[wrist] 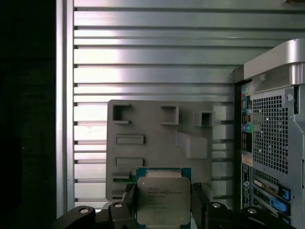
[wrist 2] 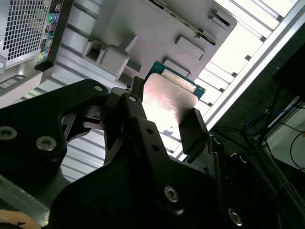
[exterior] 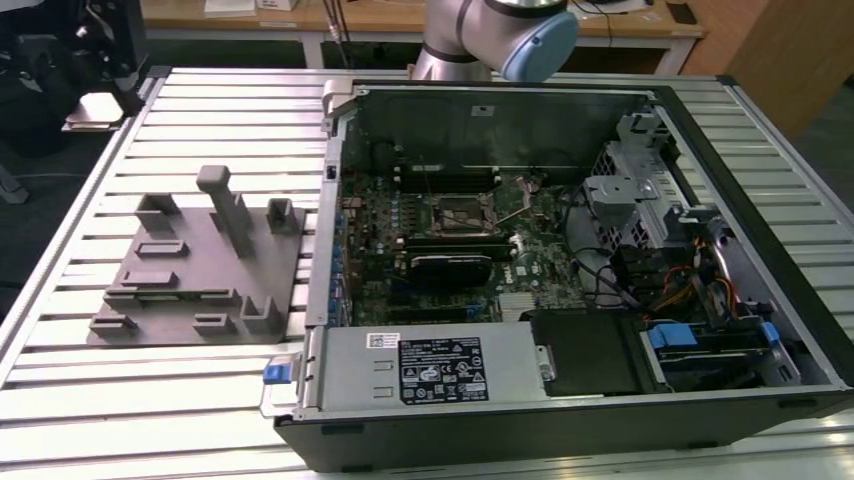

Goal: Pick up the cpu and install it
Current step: 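Pick up the cpu and move it towards the insertion slot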

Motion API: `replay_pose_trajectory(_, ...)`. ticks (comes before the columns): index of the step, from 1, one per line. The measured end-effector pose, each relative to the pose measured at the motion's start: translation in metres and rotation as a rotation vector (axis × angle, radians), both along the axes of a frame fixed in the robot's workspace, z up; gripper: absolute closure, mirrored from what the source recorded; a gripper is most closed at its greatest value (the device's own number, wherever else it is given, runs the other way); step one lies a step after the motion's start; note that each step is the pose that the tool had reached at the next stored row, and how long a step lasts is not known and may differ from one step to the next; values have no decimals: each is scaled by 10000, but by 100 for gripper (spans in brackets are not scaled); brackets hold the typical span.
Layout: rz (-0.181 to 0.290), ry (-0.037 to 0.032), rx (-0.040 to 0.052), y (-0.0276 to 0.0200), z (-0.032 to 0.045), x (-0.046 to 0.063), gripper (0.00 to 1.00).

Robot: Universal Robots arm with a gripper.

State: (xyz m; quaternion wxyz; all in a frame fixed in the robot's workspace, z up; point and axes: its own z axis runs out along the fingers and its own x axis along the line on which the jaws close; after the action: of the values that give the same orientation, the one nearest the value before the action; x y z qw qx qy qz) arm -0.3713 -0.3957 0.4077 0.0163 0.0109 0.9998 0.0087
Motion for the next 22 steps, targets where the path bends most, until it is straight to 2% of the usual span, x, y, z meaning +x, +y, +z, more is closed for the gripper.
replay_pose_trajectory(22, -1, 1, -1, 0, 1, 435, 46)
